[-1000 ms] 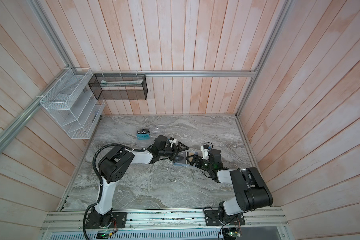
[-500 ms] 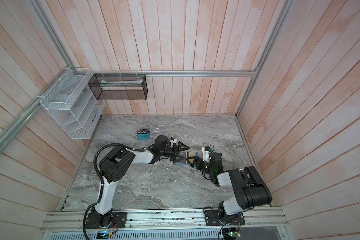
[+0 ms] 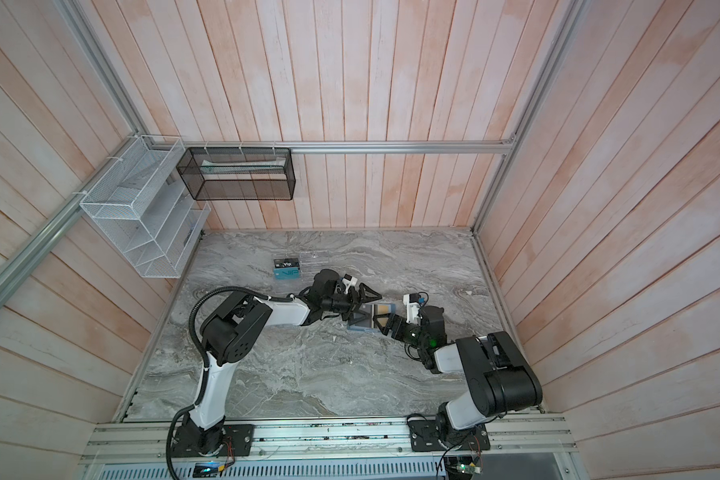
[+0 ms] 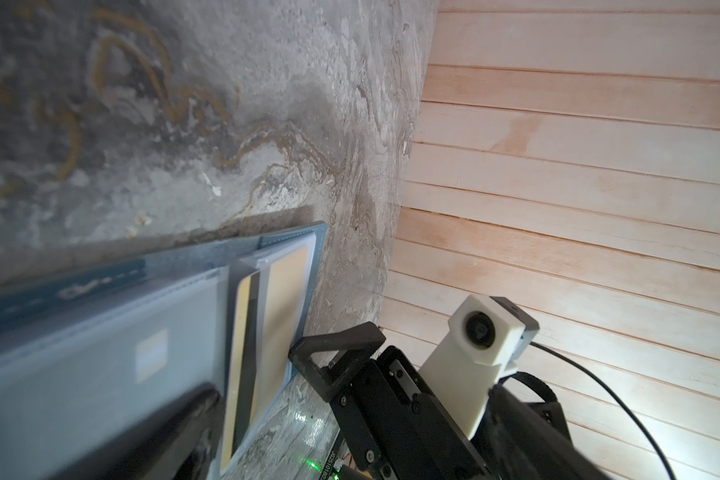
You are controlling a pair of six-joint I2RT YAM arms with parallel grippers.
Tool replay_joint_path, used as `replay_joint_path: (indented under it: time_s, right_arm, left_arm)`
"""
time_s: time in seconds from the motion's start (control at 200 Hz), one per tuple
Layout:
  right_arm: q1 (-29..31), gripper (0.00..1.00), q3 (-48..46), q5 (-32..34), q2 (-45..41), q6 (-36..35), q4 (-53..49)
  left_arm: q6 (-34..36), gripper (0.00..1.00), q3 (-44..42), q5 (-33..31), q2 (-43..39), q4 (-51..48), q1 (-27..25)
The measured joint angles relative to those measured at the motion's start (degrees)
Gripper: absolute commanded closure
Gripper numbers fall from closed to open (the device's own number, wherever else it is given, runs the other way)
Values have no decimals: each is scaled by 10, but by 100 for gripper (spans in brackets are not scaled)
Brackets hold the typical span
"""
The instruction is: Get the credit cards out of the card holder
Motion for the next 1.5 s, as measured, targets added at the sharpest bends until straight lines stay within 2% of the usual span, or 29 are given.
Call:
replay_joint_path:
  time_s: [0.32,0.5,0.795,0.945,1.225,1.5]
  right_arm:
    - [-1,7,-6,0,-2,0,7]
    - [-2,7,-6,0,-2,0,7]
    - [-2,7,-6,-2,-2,0,7]
    - [-2,7,-6,-2,-2,0,7]
    - [-3,7,-6,-4,-2,0,6]
    - [-3,7,-6,-4,-2,4,7]
  left_arm:
    - [56,0,38,-21,3,-73,-3]
    - [75,4,45,-32,5,-87,-5]
    - [81,5,65,-37,21,-88,-5]
    - [83,11,65,-38,22,-89,-5]
    - [85,15,54,-39,26,-69,-5]
    - [85,26,30,-41,26,-33,-5]
